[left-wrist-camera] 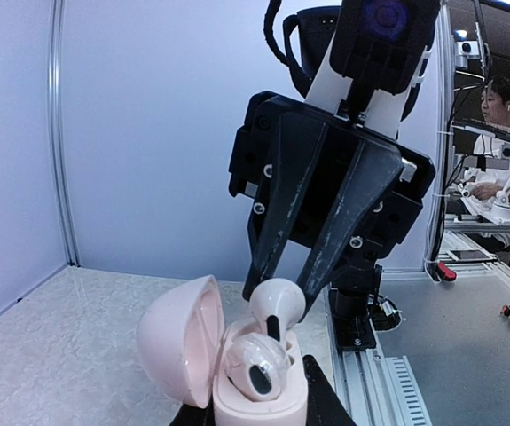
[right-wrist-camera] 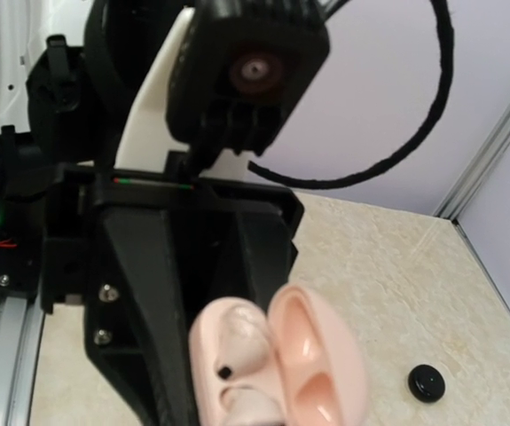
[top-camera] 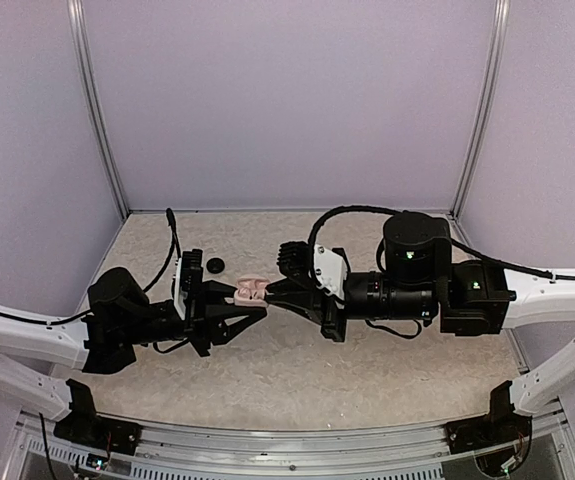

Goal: Insert the wireless bluetooth earbuds into the charging case
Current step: Adjust the right earbud in the right side groove of the charging case, then close the charging case.

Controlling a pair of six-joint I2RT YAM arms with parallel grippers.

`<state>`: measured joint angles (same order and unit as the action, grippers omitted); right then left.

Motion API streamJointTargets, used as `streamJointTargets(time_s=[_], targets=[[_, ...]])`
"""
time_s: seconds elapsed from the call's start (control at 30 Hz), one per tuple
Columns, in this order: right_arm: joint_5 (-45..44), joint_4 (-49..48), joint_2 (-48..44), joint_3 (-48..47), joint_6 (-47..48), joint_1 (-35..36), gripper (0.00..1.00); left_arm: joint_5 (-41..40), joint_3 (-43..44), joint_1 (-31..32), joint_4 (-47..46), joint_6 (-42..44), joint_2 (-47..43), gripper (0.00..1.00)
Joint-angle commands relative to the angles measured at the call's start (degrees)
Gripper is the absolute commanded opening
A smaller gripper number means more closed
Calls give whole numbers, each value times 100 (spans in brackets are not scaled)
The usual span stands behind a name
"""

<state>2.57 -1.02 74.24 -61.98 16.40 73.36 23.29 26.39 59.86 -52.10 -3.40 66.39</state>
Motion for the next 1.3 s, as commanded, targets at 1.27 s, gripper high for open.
streamJointTargets(time_s=[1.27], targets=[[156,232,20,-538,-439,-609,43,560,156,243,75,206,-44,8]])
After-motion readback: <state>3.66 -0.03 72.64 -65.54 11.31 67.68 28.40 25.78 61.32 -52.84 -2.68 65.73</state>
